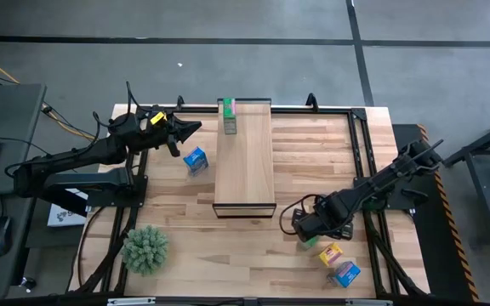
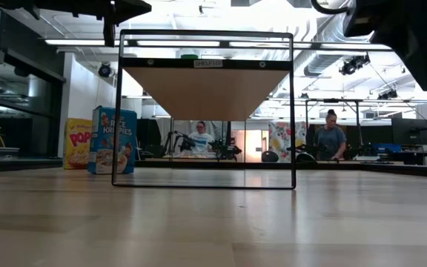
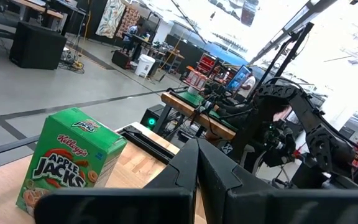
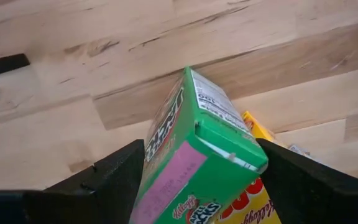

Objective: Stack cereal on shelf
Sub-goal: Put the green cereal on the shelf

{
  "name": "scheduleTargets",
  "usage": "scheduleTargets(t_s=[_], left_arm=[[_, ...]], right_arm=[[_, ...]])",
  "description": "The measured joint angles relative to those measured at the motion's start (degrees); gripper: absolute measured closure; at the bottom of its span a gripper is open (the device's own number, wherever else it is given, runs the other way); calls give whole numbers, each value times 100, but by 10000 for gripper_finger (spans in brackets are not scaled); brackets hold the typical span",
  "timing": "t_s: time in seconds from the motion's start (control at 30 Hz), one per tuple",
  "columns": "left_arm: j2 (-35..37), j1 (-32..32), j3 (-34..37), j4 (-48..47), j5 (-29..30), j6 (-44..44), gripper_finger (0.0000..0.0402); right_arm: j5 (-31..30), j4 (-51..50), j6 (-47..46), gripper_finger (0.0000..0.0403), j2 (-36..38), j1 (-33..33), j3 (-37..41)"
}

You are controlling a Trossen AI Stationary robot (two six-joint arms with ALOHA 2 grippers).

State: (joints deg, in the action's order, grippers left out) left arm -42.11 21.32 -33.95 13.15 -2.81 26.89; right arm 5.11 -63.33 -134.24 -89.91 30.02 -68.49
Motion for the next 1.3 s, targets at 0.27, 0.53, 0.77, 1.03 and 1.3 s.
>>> scheduleTargets(t_s=[0.27,0.53,0.77,1.03,1.3], left_arm=[[0,0,0,2,0,2,401],[0,0,0,2,0,0,401],[0,0,0,2,0,2,402],[1,1,0,4,0,3,402],[0,2,0,134,-164,183,401]], right_arm=[[-1,82,-30,177,5,-15,0],[-110,87,115,211,280,-15,0],[510,182,1531,217,1035,-29,-28],[374,377,2770,217,2303,-456,-737],[-1873,712,5370,217,2265,-1912,-2241]])
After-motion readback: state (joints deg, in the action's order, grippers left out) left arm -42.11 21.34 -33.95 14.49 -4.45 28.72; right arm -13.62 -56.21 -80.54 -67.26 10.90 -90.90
